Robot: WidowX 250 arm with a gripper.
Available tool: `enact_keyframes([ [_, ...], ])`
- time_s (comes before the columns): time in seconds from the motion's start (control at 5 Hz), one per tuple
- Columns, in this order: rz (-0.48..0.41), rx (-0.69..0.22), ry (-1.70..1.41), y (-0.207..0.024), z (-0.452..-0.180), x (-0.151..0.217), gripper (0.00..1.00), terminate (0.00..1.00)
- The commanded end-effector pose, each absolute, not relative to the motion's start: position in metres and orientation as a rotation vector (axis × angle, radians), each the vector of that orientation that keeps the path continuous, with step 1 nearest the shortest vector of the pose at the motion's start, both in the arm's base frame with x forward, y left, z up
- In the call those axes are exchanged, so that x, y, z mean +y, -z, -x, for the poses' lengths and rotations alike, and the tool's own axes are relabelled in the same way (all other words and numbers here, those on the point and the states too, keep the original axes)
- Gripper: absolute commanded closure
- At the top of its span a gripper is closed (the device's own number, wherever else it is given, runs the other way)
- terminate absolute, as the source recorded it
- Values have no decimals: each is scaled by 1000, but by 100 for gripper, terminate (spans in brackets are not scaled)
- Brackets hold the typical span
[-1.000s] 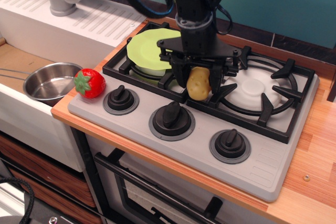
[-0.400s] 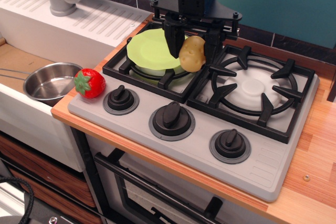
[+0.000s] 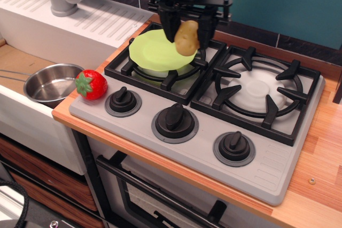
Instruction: Put potato on plate and strawberry in pot or pan in sink
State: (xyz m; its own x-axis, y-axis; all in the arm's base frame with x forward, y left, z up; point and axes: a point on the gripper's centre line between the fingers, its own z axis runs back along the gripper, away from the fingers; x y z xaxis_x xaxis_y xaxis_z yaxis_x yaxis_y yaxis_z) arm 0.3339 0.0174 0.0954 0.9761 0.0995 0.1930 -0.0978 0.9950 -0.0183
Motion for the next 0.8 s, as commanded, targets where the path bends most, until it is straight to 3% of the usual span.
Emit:
enact_keyframes([
  [0.0, 10, -270, -52, -106, -367, 42, 100, 0],
  [0.6, -4, -264, -14, -102, -380, 69, 100, 0],
])
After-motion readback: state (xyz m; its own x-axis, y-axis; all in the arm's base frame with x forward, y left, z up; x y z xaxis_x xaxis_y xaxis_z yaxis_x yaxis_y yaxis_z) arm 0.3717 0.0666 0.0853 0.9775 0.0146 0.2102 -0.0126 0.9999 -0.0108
